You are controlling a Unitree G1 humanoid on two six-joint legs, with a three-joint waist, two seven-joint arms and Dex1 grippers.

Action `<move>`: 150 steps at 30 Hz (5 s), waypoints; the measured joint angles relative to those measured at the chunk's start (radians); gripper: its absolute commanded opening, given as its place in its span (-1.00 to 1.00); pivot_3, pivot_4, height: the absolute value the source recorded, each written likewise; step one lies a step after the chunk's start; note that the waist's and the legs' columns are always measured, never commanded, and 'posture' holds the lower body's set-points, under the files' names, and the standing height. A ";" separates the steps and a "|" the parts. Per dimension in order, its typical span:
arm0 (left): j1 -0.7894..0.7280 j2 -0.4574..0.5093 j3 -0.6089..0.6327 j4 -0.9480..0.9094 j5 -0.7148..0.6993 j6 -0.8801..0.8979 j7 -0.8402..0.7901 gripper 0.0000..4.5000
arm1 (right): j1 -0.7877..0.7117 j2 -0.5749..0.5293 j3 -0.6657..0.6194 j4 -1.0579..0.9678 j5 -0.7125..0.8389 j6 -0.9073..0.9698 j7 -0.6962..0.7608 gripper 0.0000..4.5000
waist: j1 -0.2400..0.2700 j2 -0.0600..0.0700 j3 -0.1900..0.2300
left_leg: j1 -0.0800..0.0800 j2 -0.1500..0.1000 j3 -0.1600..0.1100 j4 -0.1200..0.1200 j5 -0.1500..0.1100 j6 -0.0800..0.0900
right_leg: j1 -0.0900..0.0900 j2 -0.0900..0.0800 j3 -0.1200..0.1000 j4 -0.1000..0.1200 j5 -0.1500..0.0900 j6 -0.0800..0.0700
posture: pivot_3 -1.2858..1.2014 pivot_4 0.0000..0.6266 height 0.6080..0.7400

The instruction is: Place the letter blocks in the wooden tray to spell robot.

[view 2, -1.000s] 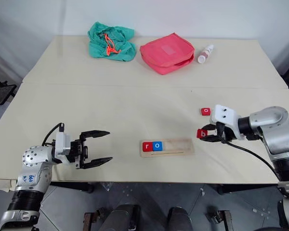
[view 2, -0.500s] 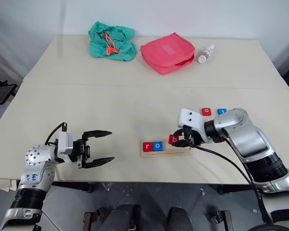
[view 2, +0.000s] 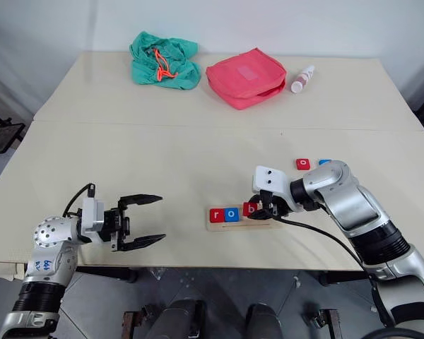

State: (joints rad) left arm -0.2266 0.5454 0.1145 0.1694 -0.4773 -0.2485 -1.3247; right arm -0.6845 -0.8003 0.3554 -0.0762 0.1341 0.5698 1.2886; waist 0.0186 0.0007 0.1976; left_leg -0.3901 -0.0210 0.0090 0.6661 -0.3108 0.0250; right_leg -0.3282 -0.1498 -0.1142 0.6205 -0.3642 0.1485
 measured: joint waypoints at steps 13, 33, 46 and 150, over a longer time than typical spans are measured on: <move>0.001 -0.001 0.000 0.000 0.000 -0.015 0.013 1.00 | -0.005 0.012 0.032 0.000 -0.019 -0.004 0.009 0.98 | 0.000 0.000 0.000 | 0.000 0.000 0.000 0.000 0.000 0.000 | 0.000 0.000 0.000 0.000 0.000 0.000 | 0.03 -0.52 1.00; -0.037 -0.021 -0.014 0.041 0.007 -0.025 0.012 1.00 | 0.176 -0.059 -0.134 -0.242 0.158 0.186 -0.055 -0.72 | 0.001 0.000 0.000 | 0.000 0.000 0.000 0.000 0.000 0.000 | 0.000 0.000 0.000 0.000 0.000 0.000 | 0.03 -0.52 1.00; -0.002 -0.017 -0.011 0.032 0.007 -0.024 0.015 1.00 | 0.154 -0.018 -0.047 -0.135 0.116 0.105 -0.079 -0.98 | 0.001 0.000 0.000 | 0.000 0.000 0.000 0.000 0.000 0.000 | 0.000 0.000 0.000 0.000 0.000 0.000 | 0.03 -0.52 1.00; 0.020 -0.020 -0.011 -0.033 0.009 0.008 0.062 1.00 | 0.074 0.372 -0.520 0.545 0.075 -0.264 -0.846 0.33 | -0.026 0.000 0.000 | 0.001 0.000 0.000 -0.003 0.000 0.000 | -0.001 0.000 0.001 0.003 0.000 0.000 | 0.03 -0.52 1.00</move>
State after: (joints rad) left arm -0.2068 0.5259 0.1031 0.1369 -0.4681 -0.2404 -1.2629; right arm -0.6109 -0.4287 -0.1648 0.4689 0.2087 0.3062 0.4422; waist -0.0076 0.0005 0.1975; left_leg -0.3889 -0.0208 0.0093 0.6632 -0.3107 0.0248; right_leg -0.3295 -0.1497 -0.1134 0.6234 -0.3643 0.1485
